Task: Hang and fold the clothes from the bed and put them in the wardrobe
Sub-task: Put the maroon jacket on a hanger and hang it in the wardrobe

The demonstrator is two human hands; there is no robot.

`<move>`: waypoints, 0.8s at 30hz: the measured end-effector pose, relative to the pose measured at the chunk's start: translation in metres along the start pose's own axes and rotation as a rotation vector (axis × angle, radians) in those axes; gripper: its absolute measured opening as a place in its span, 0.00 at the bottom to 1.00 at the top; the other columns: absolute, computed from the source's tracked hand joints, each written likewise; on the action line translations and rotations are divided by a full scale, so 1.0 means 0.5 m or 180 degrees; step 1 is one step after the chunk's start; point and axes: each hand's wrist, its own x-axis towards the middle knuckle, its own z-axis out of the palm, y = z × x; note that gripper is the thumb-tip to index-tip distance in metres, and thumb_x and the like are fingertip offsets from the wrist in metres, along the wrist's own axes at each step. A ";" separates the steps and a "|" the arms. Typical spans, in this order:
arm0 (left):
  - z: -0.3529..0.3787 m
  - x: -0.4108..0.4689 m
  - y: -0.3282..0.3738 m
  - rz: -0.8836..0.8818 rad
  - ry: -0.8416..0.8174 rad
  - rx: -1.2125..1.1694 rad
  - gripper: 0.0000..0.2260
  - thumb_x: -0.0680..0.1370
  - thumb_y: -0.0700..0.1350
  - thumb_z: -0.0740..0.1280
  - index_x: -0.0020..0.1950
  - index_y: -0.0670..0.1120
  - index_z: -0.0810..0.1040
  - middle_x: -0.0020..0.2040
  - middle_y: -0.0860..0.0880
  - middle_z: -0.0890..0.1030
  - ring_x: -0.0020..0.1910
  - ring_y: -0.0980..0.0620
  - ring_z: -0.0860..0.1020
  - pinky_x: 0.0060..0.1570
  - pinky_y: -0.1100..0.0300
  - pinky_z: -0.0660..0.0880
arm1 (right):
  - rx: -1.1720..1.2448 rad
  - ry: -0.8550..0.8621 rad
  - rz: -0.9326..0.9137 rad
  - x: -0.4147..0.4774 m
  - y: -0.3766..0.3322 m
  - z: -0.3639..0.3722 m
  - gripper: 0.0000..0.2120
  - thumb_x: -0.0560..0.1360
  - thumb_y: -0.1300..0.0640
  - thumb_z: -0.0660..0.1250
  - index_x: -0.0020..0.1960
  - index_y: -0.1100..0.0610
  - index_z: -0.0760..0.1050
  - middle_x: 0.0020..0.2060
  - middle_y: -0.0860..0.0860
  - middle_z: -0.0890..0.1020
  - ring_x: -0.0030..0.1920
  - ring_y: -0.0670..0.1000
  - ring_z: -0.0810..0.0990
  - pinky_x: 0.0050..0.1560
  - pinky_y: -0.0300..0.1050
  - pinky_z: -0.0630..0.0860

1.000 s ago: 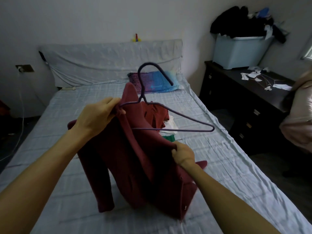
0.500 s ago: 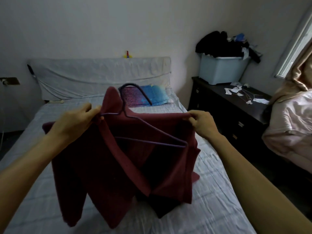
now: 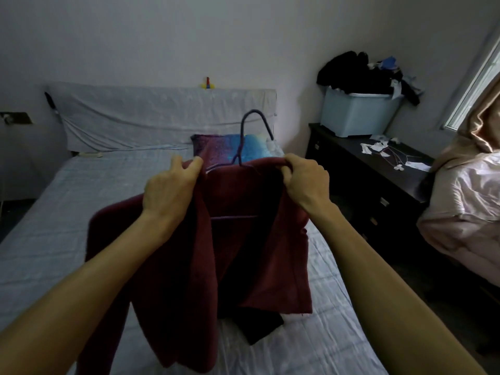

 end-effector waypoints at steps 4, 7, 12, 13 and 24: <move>0.022 -0.007 0.014 -0.0212 -0.0051 -0.0416 0.12 0.75 0.35 0.63 0.58 0.44 0.71 0.42 0.39 0.70 0.27 0.37 0.75 0.25 0.51 0.66 | 0.0546 0.0107 -0.0361 -0.046 -0.069 0.019 0.11 0.78 0.49 0.62 0.57 0.43 0.79 0.47 0.51 0.84 0.47 0.56 0.81 0.48 0.49 0.75; 0.032 -0.010 -0.004 -0.0334 0.0173 -0.0770 0.12 0.75 0.35 0.63 0.56 0.44 0.71 0.40 0.41 0.70 0.26 0.37 0.73 0.26 0.54 0.65 | 0.1007 0.0193 -0.0319 -0.071 -0.088 0.048 0.14 0.78 0.45 0.59 0.58 0.46 0.78 0.48 0.49 0.84 0.48 0.53 0.81 0.51 0.51 0.76; 0.028 -0.010 -0.034 -0.0454 0.0527 -0.1164 0.08 0.77 0.40 0.62 0.56 0.45 0.73 0.39 0.42 0.72 0.27 0.40 0.73 0.26 0.53 0.69 | 0.1845 0.0114 -0.0466 -0.039 -0.050 0.031 0.14 0.78 0.54 0.59 0.52 0.55 0.82 0.45 0.50 0.76 0.48 0.45 0.73 0.59 0.38 0.67; 0.024 -0.008 -0.039 -0.0486 0.0595 -0.1213 0.08 0.78 0.40 0.62 0.56 0.45 0.73 0.40 0.42 0.72 0.28 0.40 0.73 0.27 0.52 0.71 | 0.1982 -0.0023 -0.0492 -0.035 -0.044 0.020 0.12 0.77 0.59 0.60 0.55 0.56 0.81 0.48 0.51 0.74 0.51 0.43 0.71 0.60 0.34 0.66; -0.043 0.067 -0.022 -0.0447 0.0489 -0.1308 0.12 0.76 0.43 0.66 0.59 0.45 0.75 0.45 0.44 0.73 0.37 0.42 0.76 0.35 0.52 0.73 | 0.0940 0.0119 -0.0191 0.011 -0.039 -0.004 0.13 0.77 0.48 0.65 0.58 0.52 0.79 0.49 0.55 0.84 0.50 0.58 0.80 0.48 0.47 0.71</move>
